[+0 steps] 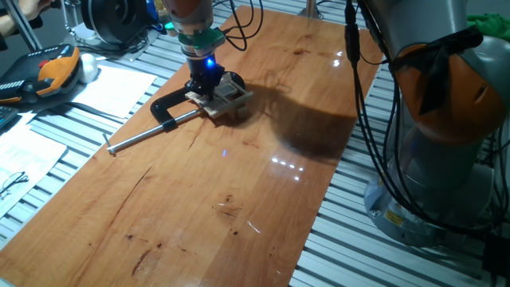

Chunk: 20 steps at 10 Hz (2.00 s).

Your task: Close a sliding window

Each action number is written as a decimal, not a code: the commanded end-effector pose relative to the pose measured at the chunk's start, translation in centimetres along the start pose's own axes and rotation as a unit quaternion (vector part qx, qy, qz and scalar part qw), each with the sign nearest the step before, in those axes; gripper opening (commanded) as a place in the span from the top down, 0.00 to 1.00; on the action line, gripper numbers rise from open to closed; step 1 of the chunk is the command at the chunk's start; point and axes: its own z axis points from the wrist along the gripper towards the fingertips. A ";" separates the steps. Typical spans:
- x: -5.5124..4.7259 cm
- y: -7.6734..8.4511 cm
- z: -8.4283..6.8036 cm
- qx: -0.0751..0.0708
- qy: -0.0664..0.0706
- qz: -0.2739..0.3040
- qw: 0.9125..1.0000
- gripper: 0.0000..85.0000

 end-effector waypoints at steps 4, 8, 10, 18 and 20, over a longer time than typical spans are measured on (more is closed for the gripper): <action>0.2 0.0 -0.3 0.000 0.001 0.002 1.000 1.00; 0.4 0.1 -0.2 -0.002 0.002 0.002 1.000 1.00; 0.4 0.1 -0.2 -0.003 0.000 0.002 1.000 1.00; -0.9 -0.8 -2.0 0.005 0.004 -0.002 1.000 1.00; -0.9 -2.7 -3.1 0.014 0.005 -0.014 1.000 1.00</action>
